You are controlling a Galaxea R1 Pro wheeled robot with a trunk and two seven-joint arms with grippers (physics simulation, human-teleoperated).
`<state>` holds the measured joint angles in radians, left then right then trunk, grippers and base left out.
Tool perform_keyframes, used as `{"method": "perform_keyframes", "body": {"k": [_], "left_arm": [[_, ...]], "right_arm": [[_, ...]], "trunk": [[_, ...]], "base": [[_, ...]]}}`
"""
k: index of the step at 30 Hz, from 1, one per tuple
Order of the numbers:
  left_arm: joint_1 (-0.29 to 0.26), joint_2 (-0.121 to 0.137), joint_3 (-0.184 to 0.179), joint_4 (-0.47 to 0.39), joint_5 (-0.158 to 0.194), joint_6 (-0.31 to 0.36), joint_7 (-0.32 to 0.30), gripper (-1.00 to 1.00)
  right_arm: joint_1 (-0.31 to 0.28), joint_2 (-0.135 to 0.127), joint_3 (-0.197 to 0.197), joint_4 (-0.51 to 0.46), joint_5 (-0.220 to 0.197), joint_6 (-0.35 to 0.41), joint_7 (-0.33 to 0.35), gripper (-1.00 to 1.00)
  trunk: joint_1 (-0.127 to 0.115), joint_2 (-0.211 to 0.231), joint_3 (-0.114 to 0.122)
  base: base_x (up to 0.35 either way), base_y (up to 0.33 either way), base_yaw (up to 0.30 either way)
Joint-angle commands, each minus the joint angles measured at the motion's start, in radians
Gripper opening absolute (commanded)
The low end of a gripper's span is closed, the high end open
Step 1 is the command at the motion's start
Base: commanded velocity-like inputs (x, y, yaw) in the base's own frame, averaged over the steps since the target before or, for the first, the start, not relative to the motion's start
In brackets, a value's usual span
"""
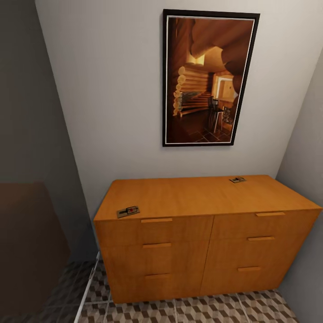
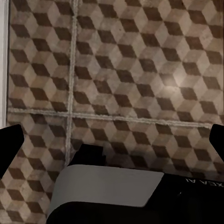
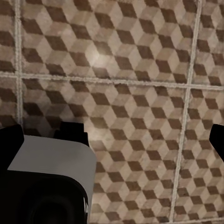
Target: Take the four mousetraps from the cabinet in the bathroom and place them on the bathroom floor. Make sure all four end up on the same floor surface, and ensure that at least two of them are either under or directly next to the same bathroom sink.
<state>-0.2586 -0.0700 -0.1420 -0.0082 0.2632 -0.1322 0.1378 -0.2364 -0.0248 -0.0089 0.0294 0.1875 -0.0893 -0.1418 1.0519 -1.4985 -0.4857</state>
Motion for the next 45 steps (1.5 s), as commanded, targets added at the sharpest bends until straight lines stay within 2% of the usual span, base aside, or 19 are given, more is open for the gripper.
{"method": "perform_keyframes", "body": {"k": [1,7,9,14,17,18,25,27,36,37,41,45], "left_arm": [[-0.001,-0.001,-0.009,-0.002,0.007,-0.002,0.003,1.00],[-0.001,0.000,-0.010,-0.075,-0.001,0.003,0.000,1.00],[-0.001,0.001,-0.010,-0.126,-0.007,0.015,-0.001,1.00],[-0.002,0.007,-0.009,-0.267,-0.023,0.090,-0.002,1.00],[-0.002,0.013,-0.009,-0.364,-0.030,0.153,-0.002,1.00],[-0.002,0.013,-0.009,-0.364,-0.030,0.153,-0.002,1.00],[-0.002,0.025,-0.006,-0.591,-0.036,0.297,-0.002,1.00],[-0.002,0.027,-0.006,-0.619,-0.036,0.315,-0.002,1.00],[-0.002,0.039,-0.001,-0.843,-0.038,0.441,-0.001,1.00],[-0.002,0.039,-0.001,-0.843,-0.038,0.441,-0.001,1.00],[-0.002,0.040,-0.001,-0.940,-0.038,0.502,-0.001,1.00],[-0.002,0.041,0.000,-1.041,-0.038,0.563,0.000,1.00]], "right_arm": [[-0.001,0.000,-0.001,0.002,0.010,-0.005,-0.003,1.00],[-0.001,-0.001,-0.003,-0.013,0.014,-0.003,0.003,1.00],[-0.001,-0.002,-0.004,-0.030,0.015,-0.001,0.004,1.00],[0.000,-0.006,-0.005,-0.123,0.011,0.039,0.006,1.00],[0.000,-0.007,-0.008,-0.206,0.007,0.099,0.006,1.00],[0.000,-0.007,-0.008,-0.206,0.007,0.099,0.006,1.00],[0.000,-0.010,-0.024,-0.439,0.002,0.259,0.007,1.00],[0.000,-0.010,-0.029,-0.471,0.002,0.280,0.007,1.00],[0.001,-0.007,-0.114,-0.732,0.001,0.479,0.008,1.00],[0.001,-0.007,-0.114,-0.732,0.001,0.479,0.008,1.00],[0.001,-0.005,-0.144,-0.854,0.001,0.555,0.008,1.00],[0.001,-0.004,-0.158,-0.982,0.000,0.627,0.008,1.00]], "trunk": [[0.000,-0.001,-0.001],[0.000,-0.001,-0.001],[0.000,-0.001,-0.001],[0.000,-0.001,-0.001],[0.000,-0.001,-0.001],[0.000,-0.001,-0.001],[0.000,-0.001,-0.001],[0.000,-0.001,-0.001],[0.000,-0.001,-0.001],[0.000,-0.001,-0.001],[0.000,-0.001,-0.001],[0.000,-0.001,-0.001]], "base": [[0.000,0.000,0.000],[0.000,0.000,0.000],[0.000,0.000,0.000],[0.000,0.000,0.000],[0.000,0.000,0.000],[0.000,0.000,0.000],[0.000,0.000,0.000],[0.000,0.000,0.000],[0.000,0.000,0.000],[0.000,0.000,0.000],[0.000,0.000,0.000],[0.000,0.000,0.000]]}}
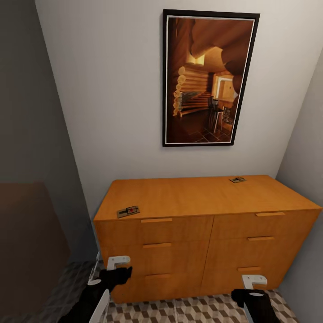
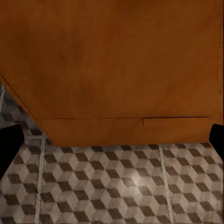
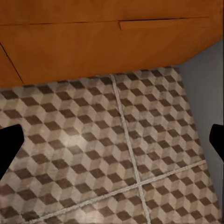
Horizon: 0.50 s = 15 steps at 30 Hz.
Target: Take the four mousetraps from the cabinet in the bathroom and place them on the bathroom floor. Make sure all four end up on the same floor surface, and ensure that at least two of them are either under or directly next to the same bathroom sink.
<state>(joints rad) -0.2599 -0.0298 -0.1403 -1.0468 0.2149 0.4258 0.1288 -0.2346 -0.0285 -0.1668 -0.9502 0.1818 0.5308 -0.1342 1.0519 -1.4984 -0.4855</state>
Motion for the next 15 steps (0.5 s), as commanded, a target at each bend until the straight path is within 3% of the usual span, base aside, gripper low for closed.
{"method": "perform_keyframes", "body": {"k": [1,15], "left_arm": [[-0.001,0.000,-0.002,-0.030,0.011,0.019,0.009,1.00],[-0.001,-0.004,-0.002,-0.372,0.010,0.215,0.011,1.00]], "right_arm": [[0.000,0.000,-0.002,-0.035,0.006,0.026,0.001,1.00],[-0.001,0.000,-0.007,-0.422,0.005,0.285,0.001,1.00]], "trunk": [[0.000,-0.001,-0.001],[0.000,-0.001,-0.001]], "base": [[0.000,0.000,0.000],[0.000,0.000,0.000]]}}
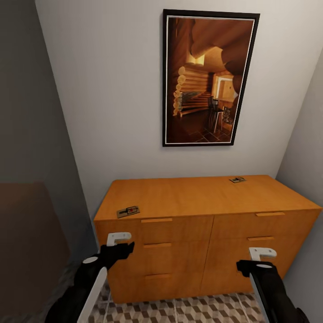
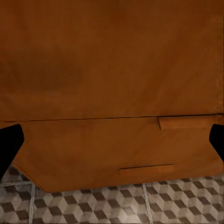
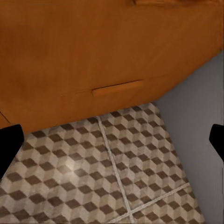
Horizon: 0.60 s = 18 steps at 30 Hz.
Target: Take the four mousetraps from the cabinet in the bathroom and place them on the bathroom floor. Make sure all four end up on the same floor surface, and ensure that at least two of them are either under or directly next to the same bathroom sink.
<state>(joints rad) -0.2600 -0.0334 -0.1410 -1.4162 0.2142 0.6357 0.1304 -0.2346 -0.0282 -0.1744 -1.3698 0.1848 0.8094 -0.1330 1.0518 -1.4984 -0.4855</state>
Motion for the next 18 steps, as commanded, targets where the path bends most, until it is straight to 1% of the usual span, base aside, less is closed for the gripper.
{"method": "perform_keyframes", "body": {"k": [1,5,7,12,18], "left_arm": [[-0.001,-0.001,-0.002,-0.027,0.010,0.019,0.009,1.00],[-0.001,-0.008,-0.003,-0.089,0.009,0.062,0.009,1.00],[-0.001,-0.012,-0.003,-0.097,0.009,0.070,0.009,1.00],[-0.003,-0.035,-0.004,-0.120,0.008,0.099,0.009,1.00],[-0.010,-0.066,-0.005,-0.129,0.008,0.127,0.009,1.00]], "right_arm": [[-0.001,0.000,0.001,-0.031,0.002,0.027,0.000,1.00],[-0.003,-0.001,0.002,-0.122,0.003,0.102,0.000,1.00],[-0.004,-0.001,0.003,-0.136,0.003,0.117,0.000,1.00],[-0.015,0.000,0.004,-0.177,0.004,0.179,0.000,1.00],[-0.068,0.000,0.004,-0.192,0.004,0.238,0.000,1.00]], "trunk": [[0.000,-0.001,-0.001],[0.000,-0.001,-0.001],[0.000,-0.001,-0.001],[0.000,-0.001,-0.001],[0.000,-0.001,-0.001]], "base": [[0.000,0.000,0.000],[0.000,0.000,0.000],[0.000,0.000,0.000],[0.000,0.000,0.000],[0.000,0.000,0.000]]}}
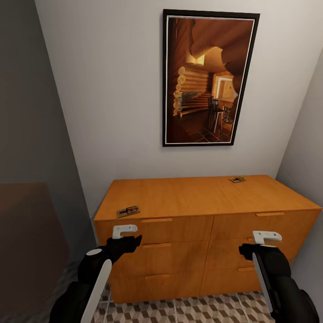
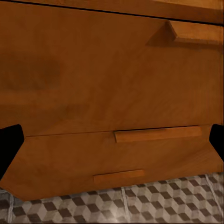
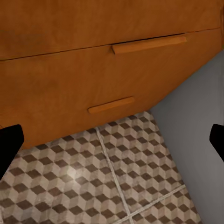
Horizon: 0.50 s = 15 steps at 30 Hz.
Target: Take the four mousetraps from the cabinet in the bathroom and place them on the bathroom floor. Make sure all four end up on the same floor surface, and ensure that at least two of them are either under or directly next to the same bathroom sink.
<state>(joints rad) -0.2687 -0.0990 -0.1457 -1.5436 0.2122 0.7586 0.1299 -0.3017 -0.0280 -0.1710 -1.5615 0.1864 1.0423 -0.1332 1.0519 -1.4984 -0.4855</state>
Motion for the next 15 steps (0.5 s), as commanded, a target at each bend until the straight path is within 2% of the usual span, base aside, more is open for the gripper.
{"method": "perform_keyframes", "body": {"k": [1,4,10,15], "left_arm": [[-0.003,-0.005,-0.001,-0.002,0.010,0.012,0.010,1.00],[-0.015,-0.015,-0.002,-0.003,0.010,0.030,0.010,1.00],[-0.078,-0.041,-0.002,-0.004,0.010,0.076,0.010,1.00],[-0.158,-0.055,-0.003,-0.003,0.010,0.118,0.010,1.00]], "right_arm": [[-0.013,0.000,0.001,-0.002,0.002,0.005,0.000,1.00],[-0.037,0.000,0.001,-0.003,0.002,0.005,0.000,1.00],[-0.104,0.001,0.001,-0.005,0.002,0.005,0.000,1.00],[-0.181,0.001,0.002,-0.003,0.002,0.005,-0.001,1.00]], "trunk": [[0.000,-0.001,-0.001],[0.000,-0.001,-0.001],[0.000,-0.001,-0.001],[0.000,-0.001,-0.001]], "base": [[0.000,0.000,0.000],[0.000,0.000,0.000],[0.000,0.000,0.000],[0.000,0.000,0.000]]}}
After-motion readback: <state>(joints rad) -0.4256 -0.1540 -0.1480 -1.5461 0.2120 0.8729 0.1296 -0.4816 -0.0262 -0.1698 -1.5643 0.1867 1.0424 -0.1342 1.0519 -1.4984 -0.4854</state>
